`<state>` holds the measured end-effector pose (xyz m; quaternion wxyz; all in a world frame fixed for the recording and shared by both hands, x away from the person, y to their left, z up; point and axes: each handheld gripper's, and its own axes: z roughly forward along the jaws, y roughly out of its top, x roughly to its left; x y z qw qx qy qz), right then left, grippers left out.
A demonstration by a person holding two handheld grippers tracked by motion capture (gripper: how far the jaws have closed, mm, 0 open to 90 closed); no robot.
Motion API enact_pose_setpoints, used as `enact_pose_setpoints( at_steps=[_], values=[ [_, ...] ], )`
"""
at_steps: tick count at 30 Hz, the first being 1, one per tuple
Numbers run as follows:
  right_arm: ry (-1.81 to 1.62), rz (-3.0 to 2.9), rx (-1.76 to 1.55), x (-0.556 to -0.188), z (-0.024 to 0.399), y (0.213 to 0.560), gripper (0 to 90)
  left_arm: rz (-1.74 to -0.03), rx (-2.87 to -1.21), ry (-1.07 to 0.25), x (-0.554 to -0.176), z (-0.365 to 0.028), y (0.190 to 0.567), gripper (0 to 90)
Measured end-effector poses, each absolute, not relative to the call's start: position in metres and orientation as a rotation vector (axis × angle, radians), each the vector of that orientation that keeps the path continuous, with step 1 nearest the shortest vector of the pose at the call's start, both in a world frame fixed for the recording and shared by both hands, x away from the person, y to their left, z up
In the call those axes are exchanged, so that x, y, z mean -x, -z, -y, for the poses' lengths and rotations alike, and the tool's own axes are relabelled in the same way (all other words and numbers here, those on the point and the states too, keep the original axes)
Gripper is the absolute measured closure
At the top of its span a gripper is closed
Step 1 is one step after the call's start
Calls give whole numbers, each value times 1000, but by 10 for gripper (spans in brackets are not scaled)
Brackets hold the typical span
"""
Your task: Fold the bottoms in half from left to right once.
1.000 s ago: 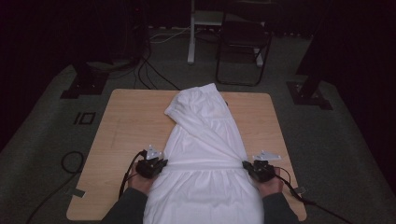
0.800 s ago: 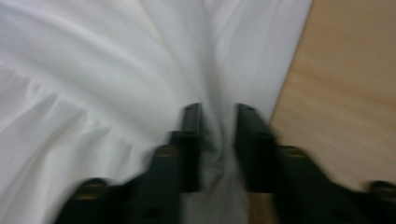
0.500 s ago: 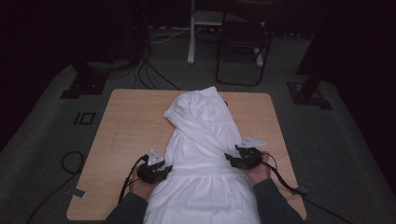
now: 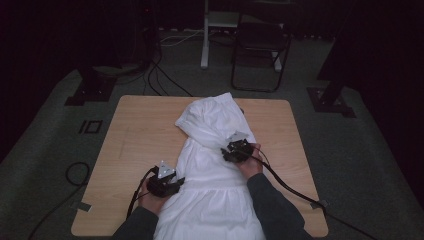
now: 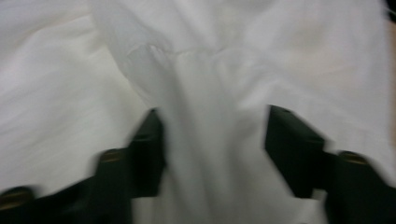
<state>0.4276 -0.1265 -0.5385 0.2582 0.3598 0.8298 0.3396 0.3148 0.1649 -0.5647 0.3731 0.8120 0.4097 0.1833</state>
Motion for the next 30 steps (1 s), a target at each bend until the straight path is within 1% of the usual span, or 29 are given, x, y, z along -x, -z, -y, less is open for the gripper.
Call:
enact_pose_setpoints(
  at_steps=[1,2,3,4,5,7,9,10,11,13,14,15,16,17,20,22,24,25,26,28,30],
  values=[
    [-921,-2242,-994,-432,131,536,596,-1049,-2080,-470,-315,-165,565,550],
    [-921,-2242,-994,-432,131,536,596,-1049,-2080,-470,-315,-165,565,550],
    [-920,-2246,-1023,-440,139,532,802,-1047,-2082,-474,-315,-165,565,550],
    [-941,-2214,-1065,-446,149,526,887,-1048,-2087,-476,-314,-165,565,557],
    [-966,-2181,-1108,-448,157,521,890,-1045,-2094,-474,-314,-165,564,583],
    [-1025,-2092,-1194,-450,175,513,893,-1043,-2095,-464,-313,-164,563,672],
    [-1010,-2014,-1243,-450,192,508,894,-1033,-2107,-447,-312,-163,563,767],
    [-1002,-1995,-1272,-452,201,509,894,-1030,-2116,-451,-312,-162,562,797],
    [-1006,-1989,-1310,-454,211,511,892,-1028,-2125,-460,-311,-160,562,820],
    [-1019,-2011,-1369,-458,223,521,885,-1025,-2135,-467,-311,-157,561,822],
    [-1019,-2011,-1369,-458,223,521,885,-1025,-2135,-467,-311,-157,561,806],
    [-1008,-2032,-1374,-459,225,527,879,-1032,-2138,-439,-314,-158,560,806],
    [-979,-2071,-1357,-460,223,539,865,-1029,-2141,-445,-317,-158,557,641],
    [-971,-2089,-1363,-461,223,545,861,-1028,-2129,-446,-319,-159,554,599],
    [-966,-2113,-1387,-464,221,554,839,-1004,-2080,-452,-332,-157,537,521],
    [-952,-2127,-1394,-466,220,558,828,-976,-2084,-484,-346,-148,527,485],
    [-960,-2120,-1407,-467,219,558,821,-968,-2084,-504,-367,-136,520,479],
    [-957,-2122,-1405,-468,219,558,817,-978,-2074,-492,-381,-128,519,477],
    [-954,-2125,-1404,-468,219,558,816,-988,-2075,-481,-391,-123,520,477],
    [-953,-2129,-1401,-468,220,558,815,-1036,-2102,-500,-416,-109,529,477],
    [-951,-2134,-1397,-468,220,558,815,-1084,-2124,-477,-431,-103,539,472]
  ],
)
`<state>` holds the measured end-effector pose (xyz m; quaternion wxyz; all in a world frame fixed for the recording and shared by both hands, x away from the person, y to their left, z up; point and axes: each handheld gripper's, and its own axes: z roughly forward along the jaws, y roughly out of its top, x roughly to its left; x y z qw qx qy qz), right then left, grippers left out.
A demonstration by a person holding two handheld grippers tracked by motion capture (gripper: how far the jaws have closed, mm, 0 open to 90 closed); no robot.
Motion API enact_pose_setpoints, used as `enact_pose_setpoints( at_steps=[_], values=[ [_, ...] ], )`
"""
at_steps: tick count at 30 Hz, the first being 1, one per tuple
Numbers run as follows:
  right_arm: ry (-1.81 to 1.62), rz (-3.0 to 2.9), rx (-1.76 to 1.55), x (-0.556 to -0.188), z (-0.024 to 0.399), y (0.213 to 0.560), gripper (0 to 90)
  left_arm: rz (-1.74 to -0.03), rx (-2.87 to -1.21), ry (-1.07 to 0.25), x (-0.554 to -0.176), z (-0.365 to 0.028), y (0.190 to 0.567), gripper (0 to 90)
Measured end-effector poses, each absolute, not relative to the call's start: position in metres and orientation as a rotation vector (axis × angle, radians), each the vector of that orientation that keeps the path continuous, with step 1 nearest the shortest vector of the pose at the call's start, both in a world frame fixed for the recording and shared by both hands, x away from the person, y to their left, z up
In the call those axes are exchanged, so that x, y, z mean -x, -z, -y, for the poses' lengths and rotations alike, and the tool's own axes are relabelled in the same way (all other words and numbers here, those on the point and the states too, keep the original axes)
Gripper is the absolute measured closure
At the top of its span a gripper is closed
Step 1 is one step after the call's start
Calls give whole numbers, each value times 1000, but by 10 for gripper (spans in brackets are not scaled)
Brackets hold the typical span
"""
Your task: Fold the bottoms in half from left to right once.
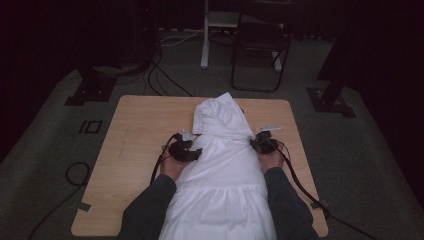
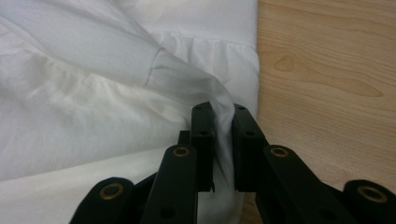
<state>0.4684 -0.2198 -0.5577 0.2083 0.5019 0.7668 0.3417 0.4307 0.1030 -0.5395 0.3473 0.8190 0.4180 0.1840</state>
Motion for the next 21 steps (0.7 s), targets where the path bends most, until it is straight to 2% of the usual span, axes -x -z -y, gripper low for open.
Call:
enact_pose_setpoints(
  at_steps=[1,2,4,6,12,17,21],
  values=[
    [-950,-2135,-1399,-468,220,558,815,-1110,-2125,-468,-435,-102,546,482],
    [-950,-2137,-1398,-468,220,558,815,-1119,-2128,-436,-437,-103,550,550],
    [-956,-2139,-1396,-466,220,558,816,-1094,-2085,-392,-435,-108,555,744],
    [-968,-2139,-1399,-463,222,558,816,-1082,-2084,-396,-428,-111,555,837],
    [-976,-2201,-1343,-438,225,559,812,-1063,-2074,-360,-394,-125,558,849],
    [-1010,-2261,-1284,-399,228,561,804,-1017,-2065,-342,-346,-137,563,845],
    [-1024,-2306,-1236,-370,227,562,797,-1016,-2050,-307,-327,-145,566,832]
  ],
)
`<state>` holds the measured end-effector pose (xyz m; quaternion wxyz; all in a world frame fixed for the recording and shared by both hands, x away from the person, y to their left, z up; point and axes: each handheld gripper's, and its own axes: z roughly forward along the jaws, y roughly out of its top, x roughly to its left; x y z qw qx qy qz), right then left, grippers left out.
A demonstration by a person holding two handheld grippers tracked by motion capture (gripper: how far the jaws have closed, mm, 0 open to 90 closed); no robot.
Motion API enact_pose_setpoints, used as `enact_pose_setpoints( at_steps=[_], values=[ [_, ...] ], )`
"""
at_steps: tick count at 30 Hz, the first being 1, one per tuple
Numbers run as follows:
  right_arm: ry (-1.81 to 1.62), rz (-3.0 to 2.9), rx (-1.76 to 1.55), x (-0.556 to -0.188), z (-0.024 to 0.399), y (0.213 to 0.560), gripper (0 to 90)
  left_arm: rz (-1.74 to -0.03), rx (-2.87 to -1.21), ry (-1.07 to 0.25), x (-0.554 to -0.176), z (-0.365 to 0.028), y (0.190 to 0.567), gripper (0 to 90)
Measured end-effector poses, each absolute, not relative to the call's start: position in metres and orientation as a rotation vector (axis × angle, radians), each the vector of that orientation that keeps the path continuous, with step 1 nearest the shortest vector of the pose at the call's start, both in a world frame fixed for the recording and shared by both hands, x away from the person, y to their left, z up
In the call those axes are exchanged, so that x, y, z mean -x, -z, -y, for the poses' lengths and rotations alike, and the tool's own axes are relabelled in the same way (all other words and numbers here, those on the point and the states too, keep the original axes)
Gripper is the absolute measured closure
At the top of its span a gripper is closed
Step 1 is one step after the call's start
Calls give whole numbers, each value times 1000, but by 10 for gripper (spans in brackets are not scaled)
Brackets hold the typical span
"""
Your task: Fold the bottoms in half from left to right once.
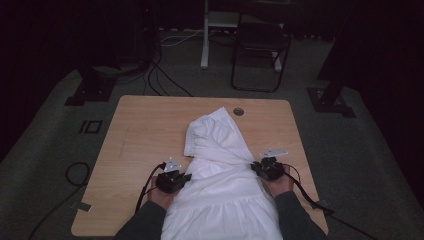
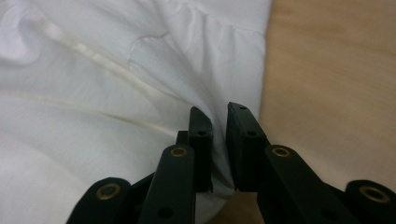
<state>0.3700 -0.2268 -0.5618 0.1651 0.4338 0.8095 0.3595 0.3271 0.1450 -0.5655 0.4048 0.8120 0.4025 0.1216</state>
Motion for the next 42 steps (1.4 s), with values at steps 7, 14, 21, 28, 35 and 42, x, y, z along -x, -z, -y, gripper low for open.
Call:
enact_pose_setpoints(
  at_steps=[7,14,21,28,35,42],
  values=[
    [-1097,-2265,-1131,-360,218,539,408,-1003,-2069,-340,-328,-141,565,799],
    [-1101,-2361,-912,-375,162,526,319,-1002,-2064,-350,-327,-141,566,786],
    [-1101,-2396,-896,-407,152,519,811,-988,-2081,-357,-326,-139,565,833],
    [-1061,-2189,-1255,-459,196,518,871,-966,-2113,-392,-324,-135,563,859],
    [-1051,-2266,-1305,-453,195,558,843,-964,-2127,-390,-316,-138,562,858],
    [-1035,-2297,-1266,-416,195,559,848,-956,-2134,-355,-288,-140,563,855]
  ],
)
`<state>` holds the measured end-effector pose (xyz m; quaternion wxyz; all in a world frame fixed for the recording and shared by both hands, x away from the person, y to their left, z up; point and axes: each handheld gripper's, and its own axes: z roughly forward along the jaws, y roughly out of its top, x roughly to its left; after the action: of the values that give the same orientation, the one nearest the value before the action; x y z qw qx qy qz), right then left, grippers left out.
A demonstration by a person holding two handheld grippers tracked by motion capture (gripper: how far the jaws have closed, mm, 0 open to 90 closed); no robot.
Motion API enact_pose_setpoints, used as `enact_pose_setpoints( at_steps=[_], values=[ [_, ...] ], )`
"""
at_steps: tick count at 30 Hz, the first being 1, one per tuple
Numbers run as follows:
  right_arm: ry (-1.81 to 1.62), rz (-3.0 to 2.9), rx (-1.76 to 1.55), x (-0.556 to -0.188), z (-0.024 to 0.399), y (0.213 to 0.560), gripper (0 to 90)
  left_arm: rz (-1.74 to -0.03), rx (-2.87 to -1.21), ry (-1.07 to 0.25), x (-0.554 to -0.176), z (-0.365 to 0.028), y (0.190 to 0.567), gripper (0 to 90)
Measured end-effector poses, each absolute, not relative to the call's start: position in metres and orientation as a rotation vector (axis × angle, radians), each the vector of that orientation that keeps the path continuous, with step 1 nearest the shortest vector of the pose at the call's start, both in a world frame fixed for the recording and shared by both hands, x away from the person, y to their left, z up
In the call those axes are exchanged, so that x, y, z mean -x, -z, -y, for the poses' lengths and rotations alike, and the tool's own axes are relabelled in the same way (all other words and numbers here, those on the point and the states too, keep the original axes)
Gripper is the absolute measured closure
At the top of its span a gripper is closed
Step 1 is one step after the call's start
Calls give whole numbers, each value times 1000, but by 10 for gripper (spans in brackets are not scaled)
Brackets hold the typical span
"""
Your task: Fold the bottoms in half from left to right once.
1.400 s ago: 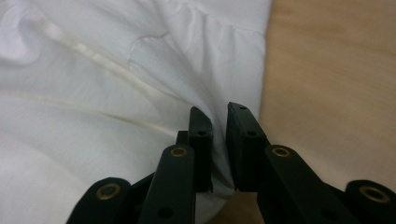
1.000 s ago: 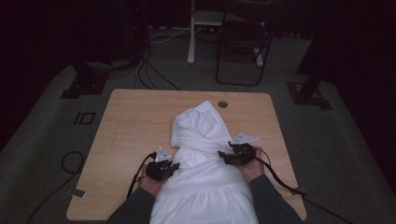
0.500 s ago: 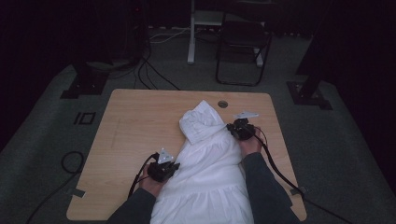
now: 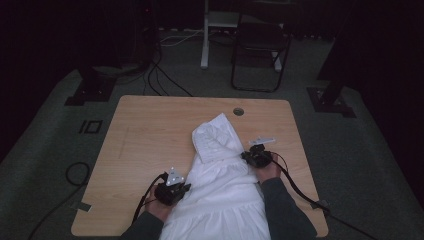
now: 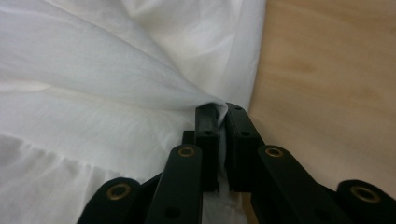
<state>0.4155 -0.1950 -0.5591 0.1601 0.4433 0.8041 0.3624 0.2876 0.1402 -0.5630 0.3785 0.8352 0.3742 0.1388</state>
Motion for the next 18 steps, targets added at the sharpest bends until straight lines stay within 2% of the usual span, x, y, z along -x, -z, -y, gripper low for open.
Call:
enact_pose_setpoints(
  at_steps=[4,6,9,15,18],
  values=[
    [-1077,-2303,-1256,-388,195,562,858,-918,-2172,-265,-266,-142,562,844],
    [-1072,-2315,-1236,-379,193,563,858,-914,-2201,-251,-263,-143,559,765],
    [-1050,-2317,-1227,-376,190,562,860,-933,-2187,-297,-270,-149,546,593],
    [-1081,-2308,-1252,-378,191,563,860,-918,-2064,-417,-296,-146,506,451],
    [-1088,-2304,-1258,-377,191,563,860,-910,-2073,-405,-308,-135,505,409]
  ],
)
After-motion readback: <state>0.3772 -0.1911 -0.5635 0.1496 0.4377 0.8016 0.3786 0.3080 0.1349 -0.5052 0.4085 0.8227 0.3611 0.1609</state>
